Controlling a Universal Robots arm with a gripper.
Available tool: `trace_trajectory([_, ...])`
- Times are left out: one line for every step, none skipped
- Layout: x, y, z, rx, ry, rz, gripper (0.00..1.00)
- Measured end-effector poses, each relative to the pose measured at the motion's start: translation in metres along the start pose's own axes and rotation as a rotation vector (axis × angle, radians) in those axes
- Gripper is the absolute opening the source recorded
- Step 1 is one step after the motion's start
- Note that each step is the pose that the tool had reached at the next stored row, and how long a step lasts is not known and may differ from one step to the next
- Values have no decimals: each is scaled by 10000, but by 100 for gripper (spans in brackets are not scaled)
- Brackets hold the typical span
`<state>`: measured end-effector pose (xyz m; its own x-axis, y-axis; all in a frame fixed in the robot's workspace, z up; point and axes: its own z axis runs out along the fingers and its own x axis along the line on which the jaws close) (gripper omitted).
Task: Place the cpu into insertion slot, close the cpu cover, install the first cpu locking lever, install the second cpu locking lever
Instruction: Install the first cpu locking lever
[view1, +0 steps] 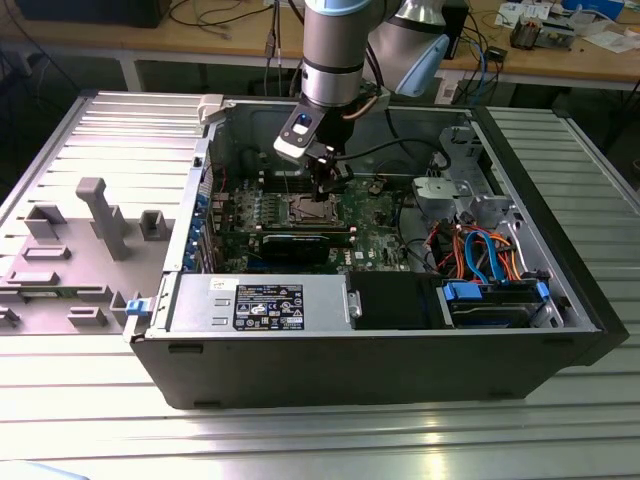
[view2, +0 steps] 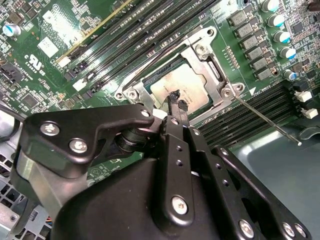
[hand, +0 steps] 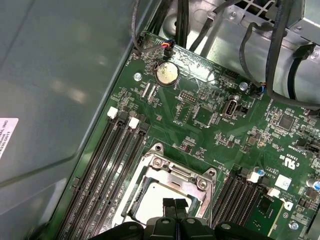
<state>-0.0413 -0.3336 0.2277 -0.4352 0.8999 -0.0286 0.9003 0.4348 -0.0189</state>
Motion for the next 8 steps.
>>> trace_trajectory([0,0,0,0,-1,-22,11])
trace_trajectory([0,0,0,-1,-1,-37,11])
trace_trajectory([0,0,0,-1,0,-50,11])
trace_trajectory([0,0,0,-2,-1,-67,11])
trace_trajectory([0,0,0,-2,-1,-77,11])
trace_trajectory([0,0,0,-3,-1,-89,11])
trace_trajectory([0,0,0,-3,-1,-99,11])
trace_trajectory([0,0,0,-4,-2,-124,11])
